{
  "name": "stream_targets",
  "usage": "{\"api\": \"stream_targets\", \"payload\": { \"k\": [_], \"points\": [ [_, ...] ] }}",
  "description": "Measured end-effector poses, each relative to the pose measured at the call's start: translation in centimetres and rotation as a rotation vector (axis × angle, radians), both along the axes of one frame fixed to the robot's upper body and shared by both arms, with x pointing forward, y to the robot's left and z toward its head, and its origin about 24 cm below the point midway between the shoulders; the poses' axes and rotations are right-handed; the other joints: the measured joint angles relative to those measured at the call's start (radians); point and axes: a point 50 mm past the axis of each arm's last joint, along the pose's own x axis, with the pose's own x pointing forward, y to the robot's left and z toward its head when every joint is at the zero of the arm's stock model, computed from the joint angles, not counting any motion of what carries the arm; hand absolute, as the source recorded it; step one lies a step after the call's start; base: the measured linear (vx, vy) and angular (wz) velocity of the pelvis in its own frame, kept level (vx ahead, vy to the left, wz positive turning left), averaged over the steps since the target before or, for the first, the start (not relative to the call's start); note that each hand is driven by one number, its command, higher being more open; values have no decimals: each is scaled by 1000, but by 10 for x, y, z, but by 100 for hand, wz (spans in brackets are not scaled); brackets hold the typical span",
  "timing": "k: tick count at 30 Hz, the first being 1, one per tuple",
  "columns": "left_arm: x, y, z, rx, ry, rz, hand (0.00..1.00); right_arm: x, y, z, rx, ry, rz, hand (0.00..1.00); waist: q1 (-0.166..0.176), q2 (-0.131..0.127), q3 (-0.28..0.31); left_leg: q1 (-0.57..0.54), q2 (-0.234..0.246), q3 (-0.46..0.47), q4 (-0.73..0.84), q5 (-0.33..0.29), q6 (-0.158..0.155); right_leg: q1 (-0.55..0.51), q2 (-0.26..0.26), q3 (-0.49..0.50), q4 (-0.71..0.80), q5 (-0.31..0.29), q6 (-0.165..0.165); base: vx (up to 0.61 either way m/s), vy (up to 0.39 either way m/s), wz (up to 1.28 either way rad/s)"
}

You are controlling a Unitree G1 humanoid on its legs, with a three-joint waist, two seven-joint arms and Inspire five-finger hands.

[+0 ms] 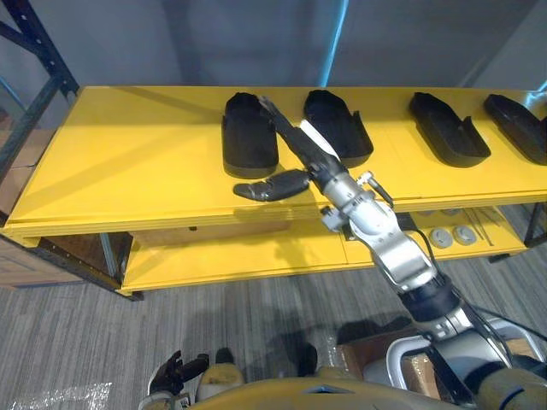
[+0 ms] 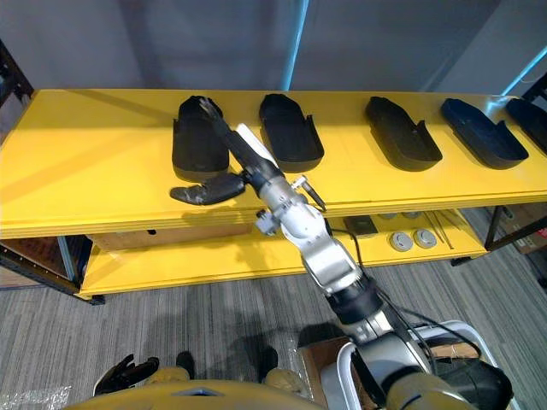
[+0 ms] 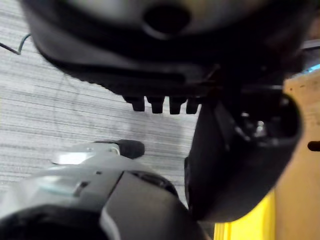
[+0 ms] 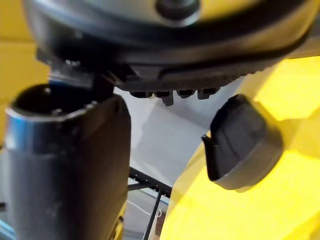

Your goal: Walk over and take three plastic housings, then place them on the shelf

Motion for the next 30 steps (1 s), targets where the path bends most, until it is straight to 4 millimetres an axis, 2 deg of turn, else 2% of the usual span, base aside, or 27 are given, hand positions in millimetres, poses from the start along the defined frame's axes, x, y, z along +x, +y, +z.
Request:
{"api": "stream_targets", "payload": {
  "k": [2, 5, 7, 11, 14, 21, 24, 30],
  "points": [
    [-1, 0, -1, 0, 5, 1, 100, -6, -16, -7, 12, 20, -41, 100, -16, 1, 0, 0, 0, 10, -1, -3, -1, -6, 0, 11, 1, 0, 0, 9, 8, -13],
    [-2, -2, -1, -5, 4, 1, 100, -7, -25, -8, 35, 31, -56, 100, -39, 2, -1, 1, 1, 24, 0, -8, -2, -14, 0, 25, 2, 0, 0, -2, 12, -16],
    [-1, -3, -1, -8, -2, -5, 100, -8, -26, -6, 43, 20, -41, 100, -40, 4, -2, 3, 2, 27, 2, -10, -4, -13, 0, 25, 2, 0, 0, -2, 3, -4],
    [1, -5, -1, -11, -6, -13, 100, -11, -21, -2, 48, -16, 1, 100, -32, 11, -6, 1, 1, 20, 2, -10, -5, -11, 2, 23, 2, 0, 0, 4, -1, 5],
    [1, -5, -1, -11, -6, -13, 100, -10, -8, 5, 33, -36, 66, 100, -29, 13, -8, 1, 1, 11, 3, -10, -5, -5, 1, 13, 1, 0, 0, -8, -2, 7],
    [2, -5, -1, -12, -8, -14, 100, -7, 6, 13, 16, -70, 113, 100, -19, 14, -7, 0, 1, -14, 4, -9, -2, 9, -1, -9, 0, -1, -1, -18, -2, 10],
    [2, -5, -1, -12, -9, -14, 100, 0, 11, 14, 20, -69, 99, 100, -8, 14, -7, -1, 0, -24, 4, -4, 0, 12, -2, -20, 3, -2, -2, -22, -2, 10],
    [5, -8, -1, -17, -21, -16, 100, 36, 12, 3, -29, -60, -122, 100, 2, 23, -2, -19, 0, -60, 7, 5, 5, 10, -5, -55, 16, -8, -7, -32, -4, 16]
  ]
}}
